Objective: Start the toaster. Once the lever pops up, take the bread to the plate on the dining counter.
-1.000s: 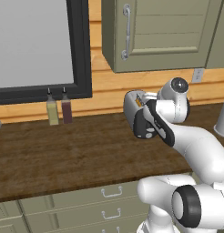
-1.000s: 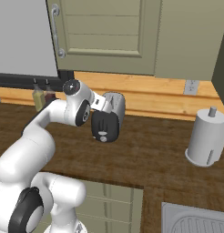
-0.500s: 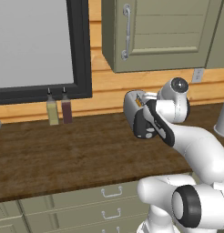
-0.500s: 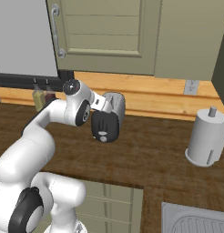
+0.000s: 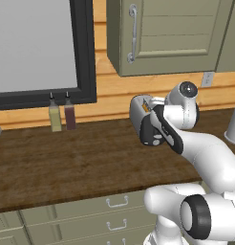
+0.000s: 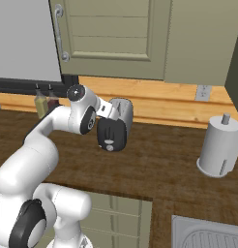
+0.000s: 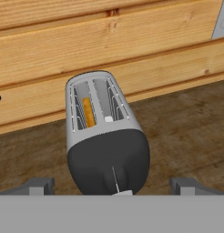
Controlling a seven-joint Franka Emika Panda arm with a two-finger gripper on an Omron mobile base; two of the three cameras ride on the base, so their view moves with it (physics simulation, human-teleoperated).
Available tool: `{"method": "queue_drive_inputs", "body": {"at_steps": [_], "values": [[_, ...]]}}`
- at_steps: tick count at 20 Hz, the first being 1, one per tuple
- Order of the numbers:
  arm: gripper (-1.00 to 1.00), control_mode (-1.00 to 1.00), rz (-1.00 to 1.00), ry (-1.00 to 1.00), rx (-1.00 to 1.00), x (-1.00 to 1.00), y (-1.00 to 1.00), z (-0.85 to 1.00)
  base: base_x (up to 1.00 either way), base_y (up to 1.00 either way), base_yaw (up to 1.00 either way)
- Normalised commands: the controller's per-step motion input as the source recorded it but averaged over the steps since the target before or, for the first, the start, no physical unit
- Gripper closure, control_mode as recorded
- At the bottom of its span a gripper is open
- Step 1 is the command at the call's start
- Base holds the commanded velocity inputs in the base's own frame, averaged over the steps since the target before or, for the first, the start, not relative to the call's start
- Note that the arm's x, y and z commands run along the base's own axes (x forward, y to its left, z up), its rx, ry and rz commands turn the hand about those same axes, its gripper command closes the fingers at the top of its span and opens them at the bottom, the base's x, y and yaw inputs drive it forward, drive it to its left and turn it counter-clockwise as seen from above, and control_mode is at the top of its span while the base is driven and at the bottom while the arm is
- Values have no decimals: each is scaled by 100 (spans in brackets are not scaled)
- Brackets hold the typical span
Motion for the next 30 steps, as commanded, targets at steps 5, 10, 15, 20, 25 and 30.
{"method": "queue_drive_inputs", "body": {"at_steps": [5,10,15,20,25,30], "values": [[-100,-100,0,0,0,0,0,0,0,0,0],[-100,-100,0,0,0,0,0,0,0,0,0],[-100,-100,0,0,0,0,0,0,0,0,0],[-100,-100,0,0,0,0,0,0,0,0,0],[-100,-100,0,0,0,0,0,0,0,0,0],[-100,-100,0,0,0,0,0,0,0,0,0]]}}
